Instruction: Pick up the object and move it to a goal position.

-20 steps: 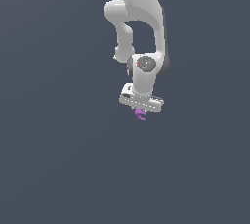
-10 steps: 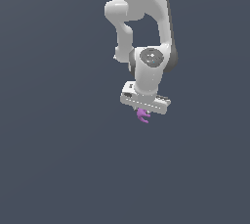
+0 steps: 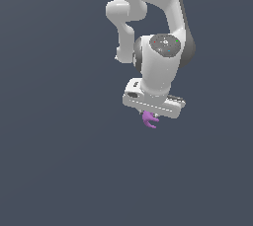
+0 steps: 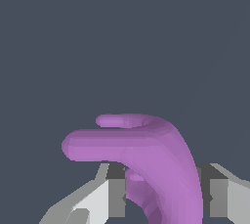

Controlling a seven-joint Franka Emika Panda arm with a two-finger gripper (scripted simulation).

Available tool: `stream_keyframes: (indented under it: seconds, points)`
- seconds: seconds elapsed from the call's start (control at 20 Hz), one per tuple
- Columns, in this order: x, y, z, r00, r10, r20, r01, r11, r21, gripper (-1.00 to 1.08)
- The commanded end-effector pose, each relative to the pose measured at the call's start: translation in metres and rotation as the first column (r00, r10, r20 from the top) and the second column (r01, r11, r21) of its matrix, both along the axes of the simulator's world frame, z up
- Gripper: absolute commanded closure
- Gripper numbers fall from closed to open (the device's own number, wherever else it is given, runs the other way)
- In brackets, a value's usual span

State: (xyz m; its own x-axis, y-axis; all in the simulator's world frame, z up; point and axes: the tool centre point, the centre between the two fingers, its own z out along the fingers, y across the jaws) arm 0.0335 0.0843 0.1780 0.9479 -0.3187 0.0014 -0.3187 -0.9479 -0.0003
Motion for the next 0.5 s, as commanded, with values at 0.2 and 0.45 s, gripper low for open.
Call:
stream_keyframes:
  seconds: [0.2, 0.45]
  points:
    - [0.025, 0.003, 0.03, 1.0, 0.001, -0.001, -0.001, 1.0, 0.0, 1.08]
    - [0.037, 0.005, 0.042, 1.0, 0.001, -0.001, -0.001, 1.0, 0.0, 1.08]
